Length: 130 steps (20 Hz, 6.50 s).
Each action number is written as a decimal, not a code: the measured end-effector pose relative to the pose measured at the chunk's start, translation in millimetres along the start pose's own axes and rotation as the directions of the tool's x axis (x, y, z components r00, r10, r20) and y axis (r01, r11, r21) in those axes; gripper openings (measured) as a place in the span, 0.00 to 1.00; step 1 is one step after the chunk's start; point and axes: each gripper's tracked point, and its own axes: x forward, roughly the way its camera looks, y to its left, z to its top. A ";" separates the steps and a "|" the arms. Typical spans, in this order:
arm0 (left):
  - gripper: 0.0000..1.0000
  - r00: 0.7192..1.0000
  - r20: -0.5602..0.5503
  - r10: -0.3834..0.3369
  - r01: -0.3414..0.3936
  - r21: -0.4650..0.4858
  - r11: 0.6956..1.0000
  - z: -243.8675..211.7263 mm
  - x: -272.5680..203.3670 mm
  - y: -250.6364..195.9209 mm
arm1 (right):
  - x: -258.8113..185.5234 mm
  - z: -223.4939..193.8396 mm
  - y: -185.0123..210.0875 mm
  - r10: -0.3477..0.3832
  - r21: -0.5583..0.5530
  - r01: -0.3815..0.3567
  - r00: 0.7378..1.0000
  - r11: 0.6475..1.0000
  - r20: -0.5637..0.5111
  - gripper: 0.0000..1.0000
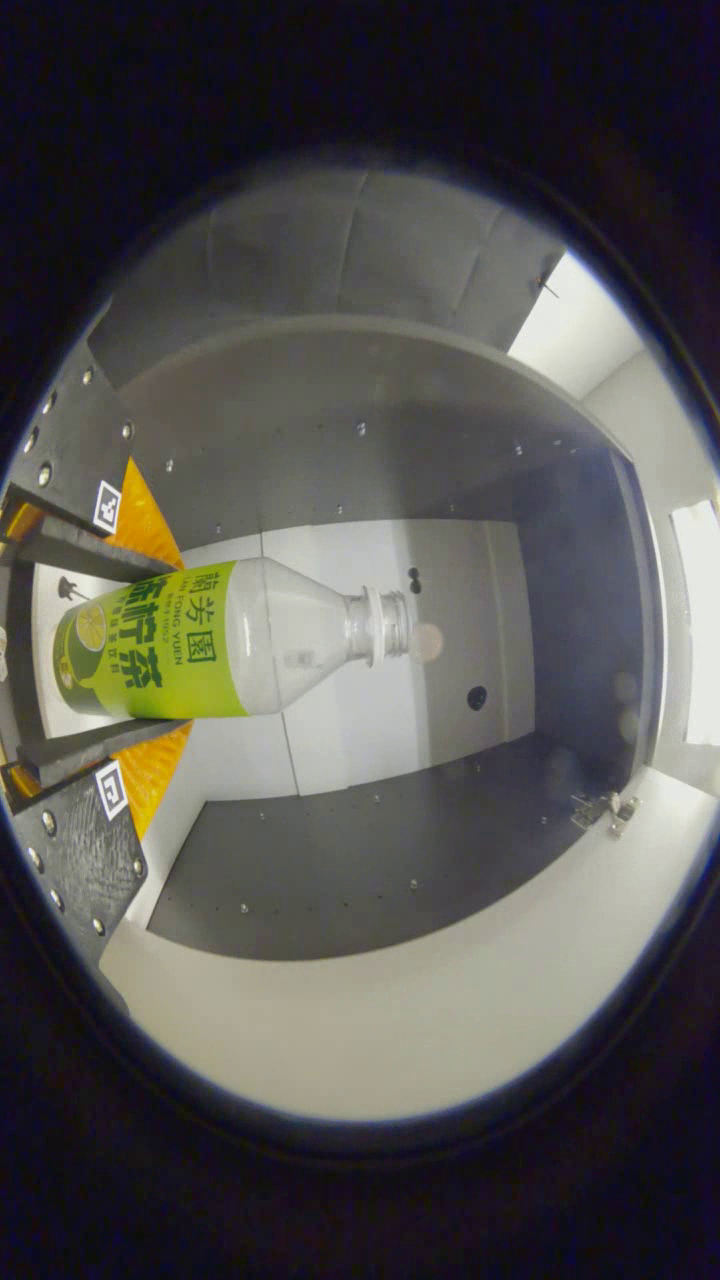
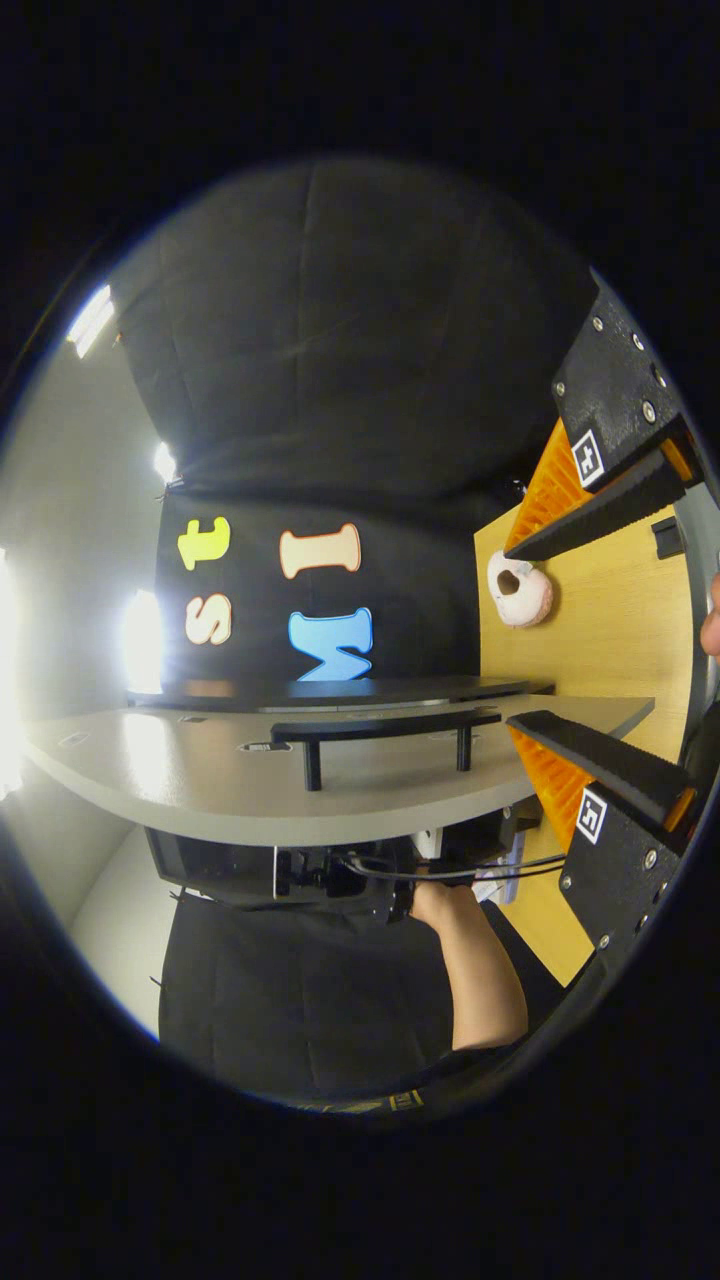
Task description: Open the cabinet door with the right hand, grasp the bottle in the cabinet with the left hand and place it on the coaster, then close the cabinet door with the right hand.
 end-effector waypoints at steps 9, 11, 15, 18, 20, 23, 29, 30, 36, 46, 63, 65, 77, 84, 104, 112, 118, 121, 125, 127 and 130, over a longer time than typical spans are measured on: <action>0.69 0.997 0.075 -0.019 0.021 -0.031 0.999 13.9 -120.7 42.1 | 14.9 -17.5 -61.1 -0.323 0.140 0.324 0.946 0.936 -0.028 0.93; 0.67 0.998 0.052 0.017 -0.015 -0.026 1.000 0.5 -151.2 56.5 | 28.5 -25.4 -57.8 -0.306 0.219 0.316 0.949 0.923 -0.083 0.93; 0.72 0.996 0.044 0.079 -0.079 -0.019 0.997 3.6 -206.2 63.1 | 46.5 -12.0 -68.7 -0.295 0.244 0.298 0.954 0.923 -0.047 0.93; 0.72 0.987 0.070 0.143 -0.145 0.026 0.989 12.6 -242.8 61.1 | 56.3 -15.5 -76.4 -0.268 0.236 0.271 0.962 0.933 -0.045 0.93; 0.72 0.984 0.072 0.162 -0.166 0.050 0.985 9.3 -261.5 50.2 | 60.1 -31.4 -83.9 -0.248 0.235 0.259 0.966 0.937 -0.077 0.93; 0.72 0.979 0.058 0.194 -0.197 0.049 0.979 -2.8 -287.1 39.7 | 68.2 -55.3 -103.7 -0.250 0.230 0.272 0.961 0.935 -0.120 0.92; 0.67 0.971 0.004 0.240 -0.239 0.092 0.967 -75.7 -336.3 26.3 | 103.1 -108.8 -117.7 -0.169 0.279 0.226 0.962 0.933 -0.215 0.95; 0.72 0.969 -0.005 0.246 -0.244 0.112 0.963 -88.5 -341.7 25.3 | 106.4 -115.6 -115.6 -0.156 0.273 0.213 0.964 0.938 -0.215 0.95; 0.67 0.964 -0.058 0.260 -0.249 0.148 0.957 -179.9 -364.4 12.6 | 113.6 -163.1 -82.2 -0.008 0.391 0.091 0.978 0.916 -0.209 0.95; 0.67 0.946 -0.052 0.320 -0.314 0.099 0.944 -322.8 -388.8 19.8 | 91.2 -273.8 -67.3 0.019 0.148 0.040 0.927 0.988 -0.375 0.95; 0.87 0.927 -0.069 0.369 -0.370 -0.011 0.929 -342.2 -397.6 35.3 | 85.0 -285.1 -19.0 0.117 0.082 -0.091 0.899 0.992 -0.423 0.95; 0.83 0.927 -0.067 0.369 -0.371 -0.012 0.929 -333.9 -398.2 38.7 | 82.3 -285.6 -19.8 0.114 0.085 -0.086 0.898 0.993 -0.426 0.95; 0.83 0.969 0.049 0.244 -0.246 0.049 0.968 -190.8 -396.5 34.3 | 75.3 -254.0 -3.4 0.133 0.159 -0.078 0.918 0.984 -0.373 0.95; 0.87 0.994 0.006 0.114 -0.113 -0.021 0.993 -74.7 -380.0 24.0 | 74.8 -168.4 -24.5 0.065 0.172 -0.029 0.976 0.985 -0.210 0.96; 0.86 0.988 -0.076 -0.134 0.129 -0.065 0.989 62.1 -338.9 11.2 | 49.1 50.9 7.3 0.087 0.098 -0.105 0.982 0.990 0.167 0.93; 0.82 0.992 -0.123 0.037 -0.041 -0.026 0.999 53.9 -320.3 98.1 | 35.3 44.0 45.4 0.089 0.042 -0.096 0.985 0.994 0.148 0.93; 0.86 0.994 -0.100 0.054 -0.057 -0.032 0.998 53.9 -294.3 116.9 | 31.5 51.4 82.3 0.128 0.039 -0.136 0.979 0.990 0.159 0.94; 0.91 0.994 -0.100 0.044 -0.049 -0.053 0.997 47.5 -282.4 126.9 | 32.1 51.9 103.9 0.149 0.034 -0.156 0.977 0.987 0.155 0.94; 0.86 0.992 -0.112 0.060 -0.067 -0.063 0.996 36.9 -267.8 153.7 | 36.9 51.5 134.6 0.181 0.044 -0.190 0.972 0.981 0.150 0.93; 0.91 0.991 -0.117 0.070 -0.079 -0.072 0.994 31.9 -262.0 166.0 | 41.3 55.8 146.3 0.186 0.031 -0.193 0.970 0.981 0.155 0.94; 0.86 0.991 -0.117 0.059 -0.068 -0.076 0.995 26.4 -251.3 179.3 | 46.8 61.3 163.2 0.181 0.025 -0.187 0.969 0.982 0.170 0.94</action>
